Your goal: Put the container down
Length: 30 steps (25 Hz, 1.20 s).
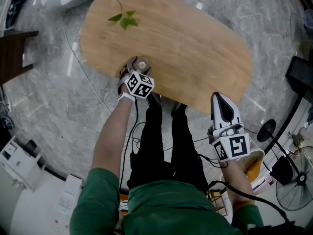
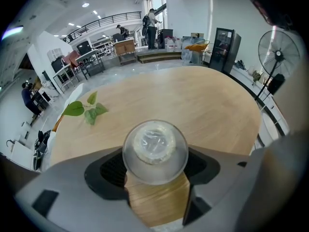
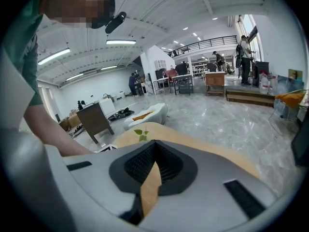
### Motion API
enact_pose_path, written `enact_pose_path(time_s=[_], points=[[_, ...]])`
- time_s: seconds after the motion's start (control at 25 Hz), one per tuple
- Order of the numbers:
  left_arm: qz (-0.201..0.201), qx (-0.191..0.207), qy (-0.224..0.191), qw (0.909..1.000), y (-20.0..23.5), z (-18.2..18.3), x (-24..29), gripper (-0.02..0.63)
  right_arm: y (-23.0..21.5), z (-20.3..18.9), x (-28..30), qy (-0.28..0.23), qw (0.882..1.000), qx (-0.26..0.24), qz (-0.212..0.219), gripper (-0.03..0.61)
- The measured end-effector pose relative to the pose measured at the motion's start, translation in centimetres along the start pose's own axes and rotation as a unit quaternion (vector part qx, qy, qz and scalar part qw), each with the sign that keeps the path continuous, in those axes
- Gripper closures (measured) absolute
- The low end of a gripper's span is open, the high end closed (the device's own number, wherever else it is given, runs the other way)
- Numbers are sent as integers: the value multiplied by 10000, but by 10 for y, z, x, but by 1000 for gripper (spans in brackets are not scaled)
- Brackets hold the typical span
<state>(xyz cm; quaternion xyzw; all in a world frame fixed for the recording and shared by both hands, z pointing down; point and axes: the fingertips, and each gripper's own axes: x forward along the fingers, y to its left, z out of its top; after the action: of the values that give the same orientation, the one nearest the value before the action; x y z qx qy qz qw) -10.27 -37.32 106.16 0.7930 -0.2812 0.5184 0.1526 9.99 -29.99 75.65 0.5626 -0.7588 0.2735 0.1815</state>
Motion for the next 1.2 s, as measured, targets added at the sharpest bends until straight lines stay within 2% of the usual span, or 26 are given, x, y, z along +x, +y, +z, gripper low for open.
enact_pose_path(time_s=[0.4,0.6,0.76,0.92,1.04,1.2], points=[[80,-99,-402,9991,0,8,-16,264,7,23,1,-397,9987,-319,51,565],[264,-156,-394,9988,4,7,-62,264,7,60,-2,-820,9952,-538,-9,565],[582,-508,-511,9957,2,3,-130,264,18,92,-9,-1067,9932,-468,32,565],[1008,-1154,-1037,9827,13,28,-216,264,38,137,-14,-1286,9879,-839,222,565],[1361,-1550,-1541,9663,19,60,-286,265,46,170,-26,-1396,9829,-1123,419,565],[1695,-1907,-2181,9420,7,98,-382,287,52,208,-69,-1634,9776,-1182,594,565]])
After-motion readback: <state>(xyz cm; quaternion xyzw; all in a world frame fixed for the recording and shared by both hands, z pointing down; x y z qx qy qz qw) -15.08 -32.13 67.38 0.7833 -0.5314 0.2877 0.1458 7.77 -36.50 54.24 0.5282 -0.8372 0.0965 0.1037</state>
